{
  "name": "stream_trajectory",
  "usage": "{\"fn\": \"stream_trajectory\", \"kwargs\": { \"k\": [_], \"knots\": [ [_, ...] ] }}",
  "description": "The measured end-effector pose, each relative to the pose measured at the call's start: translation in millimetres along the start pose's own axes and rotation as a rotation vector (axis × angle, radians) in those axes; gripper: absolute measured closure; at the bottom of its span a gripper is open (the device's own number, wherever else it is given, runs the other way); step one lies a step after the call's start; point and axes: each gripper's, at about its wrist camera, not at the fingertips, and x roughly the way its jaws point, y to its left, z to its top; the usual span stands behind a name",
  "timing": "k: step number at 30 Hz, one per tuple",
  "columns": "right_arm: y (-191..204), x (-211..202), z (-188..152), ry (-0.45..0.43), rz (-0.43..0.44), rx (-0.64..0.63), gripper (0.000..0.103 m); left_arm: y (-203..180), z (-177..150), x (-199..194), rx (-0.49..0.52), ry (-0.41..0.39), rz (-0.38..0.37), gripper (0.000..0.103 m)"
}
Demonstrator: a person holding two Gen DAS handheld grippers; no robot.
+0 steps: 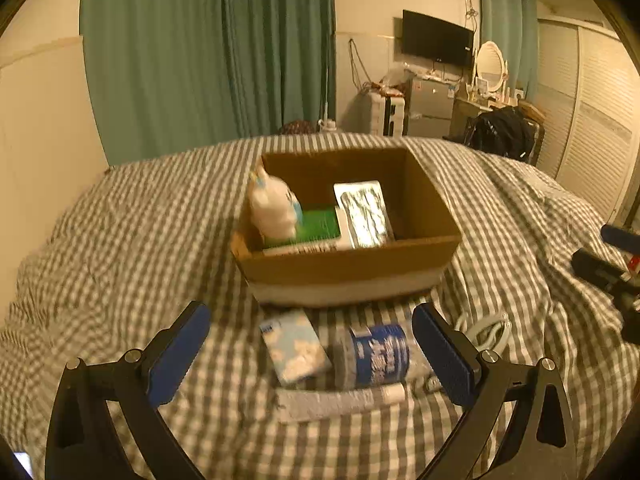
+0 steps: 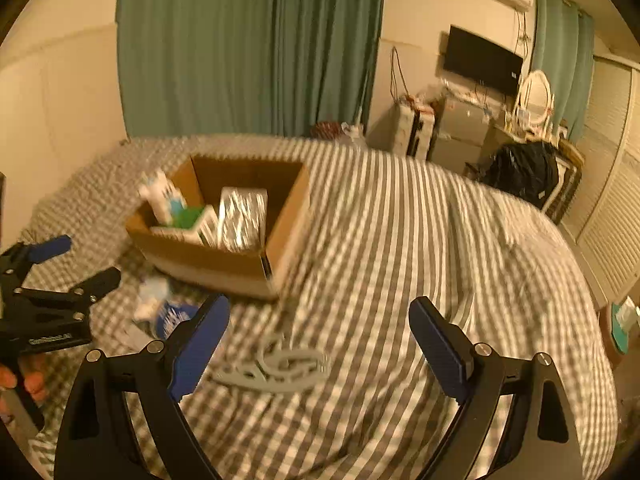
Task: Organize objects
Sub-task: 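Grasp the grey plastic clip with the right tool while left grasps the floss bottle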
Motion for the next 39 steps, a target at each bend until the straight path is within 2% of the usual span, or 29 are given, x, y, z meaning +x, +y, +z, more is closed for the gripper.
{"fn": "stream_trajectory", "kwargs": {
  "k": [3,6,10,18,27,29,30,35,39],
  "knots": [
    [-1,23,-20,0.055,0.000,0.022,0.011,-8,-16,6,0.017,-0.002,0.007,0.000],
    [-4,44,-37,0.113,-0.012,0.038,0.011,-16,-30,18,0.011,0.037,-0.028,0.000],
    [-11,65,-57,0.181,-0.017,0.072,0.011,-31,-43,35,0.025,0.072,-0.031,0.000],
    [-29,73,-64,0.219,-0.013,0.157,0.011,-57,-47,68,0.025,0.103,-0.071,0.000],
    [-28,82,-67,0.255,-0.034,0.157,0.011,-71,-52,106,0.096,0.158,0.039,0.000],
    [-25,84,-68,0.263,-0.041,0.141,0.011,-70,-53,106,0.106,0.161,0.018,0.004],
    [-23,85,-68,0.265,-0.045,0.134,0.011,-69,-53,103,0.104,0.161,-0.014,0.011],
    [-18,86,-71,0.266,-0.046,0.124,0.011,-64,-51,88,0.115,0.142,-0.046,0.011],
    [-12,87,-71,0.270,-0.023,0.123,0.011,-46,-43,63,0.056,0.108,-0.097,0.011]
  ]
}}
